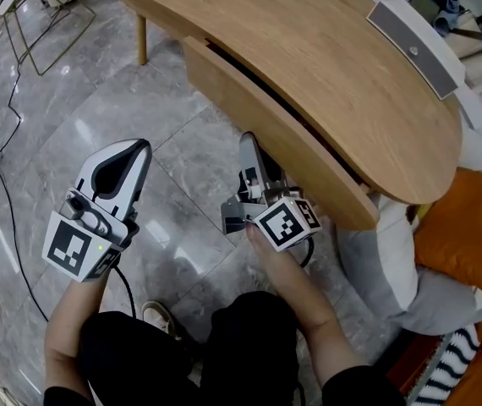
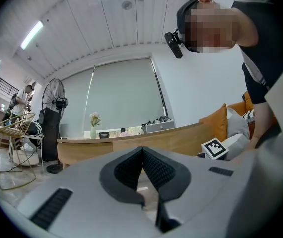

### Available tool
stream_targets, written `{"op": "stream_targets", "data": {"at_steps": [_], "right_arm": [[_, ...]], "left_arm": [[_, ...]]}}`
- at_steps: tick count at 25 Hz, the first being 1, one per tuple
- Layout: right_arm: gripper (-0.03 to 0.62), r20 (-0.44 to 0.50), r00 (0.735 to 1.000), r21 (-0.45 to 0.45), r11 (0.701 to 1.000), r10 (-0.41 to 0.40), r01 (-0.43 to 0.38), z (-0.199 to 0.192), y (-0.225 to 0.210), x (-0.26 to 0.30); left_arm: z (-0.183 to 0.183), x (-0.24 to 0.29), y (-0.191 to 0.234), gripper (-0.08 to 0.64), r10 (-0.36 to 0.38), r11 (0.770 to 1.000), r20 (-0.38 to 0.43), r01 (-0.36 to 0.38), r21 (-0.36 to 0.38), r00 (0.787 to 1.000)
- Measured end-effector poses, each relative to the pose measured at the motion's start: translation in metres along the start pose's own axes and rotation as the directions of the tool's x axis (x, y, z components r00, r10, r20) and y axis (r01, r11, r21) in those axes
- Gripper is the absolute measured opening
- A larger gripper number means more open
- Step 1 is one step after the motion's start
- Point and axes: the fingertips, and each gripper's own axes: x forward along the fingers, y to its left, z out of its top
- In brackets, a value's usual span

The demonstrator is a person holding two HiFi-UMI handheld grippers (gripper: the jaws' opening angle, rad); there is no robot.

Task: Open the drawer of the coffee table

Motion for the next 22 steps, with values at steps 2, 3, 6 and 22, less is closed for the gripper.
{"op": "stream_targets", "data": {"at_steps": [2,3,6,22], "right_arm": [[0.13,-0.006,1.0,0.005,1.0,-0.004,0.004,0.0,0.0,-0.001],[0.13,-0.012,1.0,0.005,1.0,-0.005,0.005,-0.001,0.0,-0.001],[0.13,-0.023,1.0,0.0,1.0,-0.01,0.01,-0.002,0.002,-0.001],[0.097,-0.049,0.999,-0.092,0.996,-0.011,0.007,-0.017,0.022,-0.016]], "left_arm": [[0.001,-0.001,-0.001,0.006,0.001,1.0,0.001,-0.001,-0.004,1.0],[0.001,-0.001,0.0,0.006,0.001,1.0,0.002,-0.001,-0.007,1.0],[0.002,-0.003,0.0,0.006,-0.002,1.0,0.001,0.002,-0.006,1.0],[0.003,-0.018,0.011,0.006,0.032,0.999,-0.018,-0.032,0.014,0.999]]}}
